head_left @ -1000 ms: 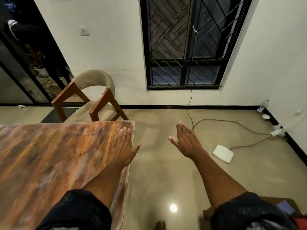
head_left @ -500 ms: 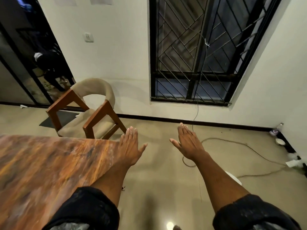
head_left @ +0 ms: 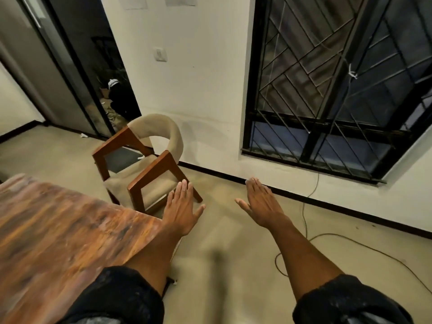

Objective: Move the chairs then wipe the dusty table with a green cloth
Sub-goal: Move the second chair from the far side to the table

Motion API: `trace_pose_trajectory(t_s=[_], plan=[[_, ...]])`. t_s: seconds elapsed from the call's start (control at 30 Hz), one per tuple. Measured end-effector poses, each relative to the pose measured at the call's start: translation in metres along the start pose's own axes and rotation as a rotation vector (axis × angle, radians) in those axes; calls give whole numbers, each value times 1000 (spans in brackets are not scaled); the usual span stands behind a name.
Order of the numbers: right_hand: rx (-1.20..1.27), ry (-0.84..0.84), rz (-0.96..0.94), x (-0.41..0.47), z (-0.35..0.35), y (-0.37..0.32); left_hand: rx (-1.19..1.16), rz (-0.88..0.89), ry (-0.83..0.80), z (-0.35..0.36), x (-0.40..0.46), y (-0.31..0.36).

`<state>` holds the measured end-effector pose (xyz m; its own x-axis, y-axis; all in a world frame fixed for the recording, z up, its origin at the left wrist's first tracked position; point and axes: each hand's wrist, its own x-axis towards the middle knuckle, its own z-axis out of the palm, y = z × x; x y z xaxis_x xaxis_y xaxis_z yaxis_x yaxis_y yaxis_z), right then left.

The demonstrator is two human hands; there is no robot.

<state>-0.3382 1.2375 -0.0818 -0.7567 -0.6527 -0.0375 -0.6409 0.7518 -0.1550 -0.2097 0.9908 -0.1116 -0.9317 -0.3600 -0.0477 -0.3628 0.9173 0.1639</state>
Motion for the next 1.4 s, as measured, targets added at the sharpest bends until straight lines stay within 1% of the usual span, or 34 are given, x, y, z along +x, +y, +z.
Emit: trace_pose_trajectory(t_s=[0.07,0.3,0.53,0.63,0.77,0.83,0.9,1.03,1.2,1.4], plan=[[-5,4,-41,22,1,3,-10,-46,4,2,15,-9],[14,-34,-83,104,7,29,-7,-124,15,0,78,-16],[-19,-60,-132,214,3,42,-72,-215,26,9,170,-35],[-23,-81,-150,253,-5,43,-77,-217,10,7,206,-37],[-18,-71,-136,301,-13,48,-95,-221,33,3,260,-46],[-30,-100,-132,317,-14,54,-110,-213,7,5,280,-47],[-57,-106,-140,333,-12,58,-110,-208,20,7,292,-50],[-78,-152,-164,376,-19,45,-144,-260,37,6,311,-74],[-127,-141,-292,435,-24,15,-140,-338,76,1,329,-109],[-159,-152,-406,505,-18,-3,-171,-430,107,1,359,-136]])
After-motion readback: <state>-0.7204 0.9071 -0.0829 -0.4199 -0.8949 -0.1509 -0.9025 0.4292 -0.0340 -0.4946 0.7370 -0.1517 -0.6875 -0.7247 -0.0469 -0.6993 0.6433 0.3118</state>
